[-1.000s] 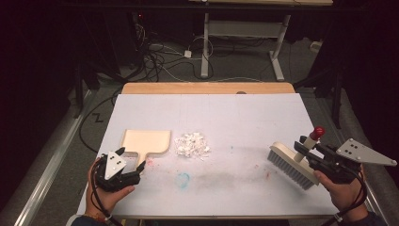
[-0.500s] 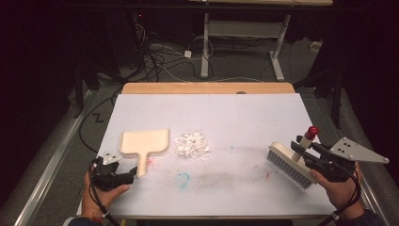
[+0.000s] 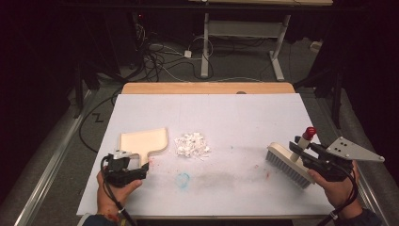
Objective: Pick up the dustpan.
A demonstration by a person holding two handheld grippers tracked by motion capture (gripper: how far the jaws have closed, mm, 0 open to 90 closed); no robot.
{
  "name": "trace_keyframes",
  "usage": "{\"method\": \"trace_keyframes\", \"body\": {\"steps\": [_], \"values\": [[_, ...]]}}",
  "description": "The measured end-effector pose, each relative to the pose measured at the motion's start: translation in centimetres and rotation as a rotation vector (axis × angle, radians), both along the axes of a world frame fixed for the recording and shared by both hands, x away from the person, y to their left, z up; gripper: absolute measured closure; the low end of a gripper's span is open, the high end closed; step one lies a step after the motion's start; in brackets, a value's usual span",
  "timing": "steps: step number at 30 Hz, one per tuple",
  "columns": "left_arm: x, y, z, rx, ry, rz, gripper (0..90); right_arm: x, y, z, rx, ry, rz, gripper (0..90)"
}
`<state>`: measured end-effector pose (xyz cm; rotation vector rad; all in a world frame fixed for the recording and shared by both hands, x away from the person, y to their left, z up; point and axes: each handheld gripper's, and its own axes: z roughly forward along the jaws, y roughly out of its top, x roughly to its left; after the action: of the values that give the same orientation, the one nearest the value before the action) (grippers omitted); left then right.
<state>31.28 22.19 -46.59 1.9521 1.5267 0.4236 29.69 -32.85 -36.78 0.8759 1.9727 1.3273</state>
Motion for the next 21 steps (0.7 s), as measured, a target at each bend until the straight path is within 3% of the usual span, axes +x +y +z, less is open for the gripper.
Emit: {"method": "trace_keyframes", "body": {"steps": [1, 2, 4, 6, 9, 10, 11, 12, 15, 18, 21], "values": [[0.9, -0.6, -0.7, 0.027, 0.028, 0.010, 21.2, 0.0, 0.1, -0.1, -0.004, 0.005, 0.001, 69.8], [0.9, -0.6, -0.7, 0.027, 0.028, 0.010, 21.2, 0.0, 0.1, -0.1, -0.004, 0.005, 0.001, 69.8], [2.1, -0.6, -1.3, 0.067, 0.023, 0.038, 21.6, 0.1, 0.1, -0.2, -0.003, 0.008, 0.002, 69.8], [2.7, -0.1, -1.4, 0.061, 0.015, 0.054, 26.3, 0.1, 0.1, -0.2, -0.001, 0.013, 0.000, 69.8], [3.0, 0.4, -1.3, 0.069, 0.008, 0.044, 37.9, 0.2, 0.0, -0.4, -0.002, 0.019, -0.004, 69.8], [3.1, 0.7, -1.3, 0.064, 0.007, 0.038, 37.9, 0.2, 0.0, -0.4, -0.002, 0.019, -0.004, 69.8], [3.2, 0.9, -1.2, 0.066, 0.008, 0.033, 44.7, 0.2, 0.0, -0.5, -0.001, 0.023, -0.007, 69.9], [3.3, 1.1, -1.2, 0.068, 0.009, 0.030, 44.7, 0.2, 0.0, -0.5, -0.001, 0.023, -0.007, 69.9], [3.7, 2.0, -1.1, 0.054, 0.016, 0.023, 60.3, 0.3, -0.2, -0.5, 0.001, 0.020, -0.011, 69.9], [4.0, 2.4, -1.0, 0.044, 0.025, 0.005, 63.0, 0.3, -0.3, -0.6, -0.002, 0.021, -0.017, 69.9], [4.3, 2.6, -0.8, 0.060, 0.029, -0.017, 63.3, 0.4, -0.2, -0.7, 0.000, 0.025, -0.015, 69.9]]}}
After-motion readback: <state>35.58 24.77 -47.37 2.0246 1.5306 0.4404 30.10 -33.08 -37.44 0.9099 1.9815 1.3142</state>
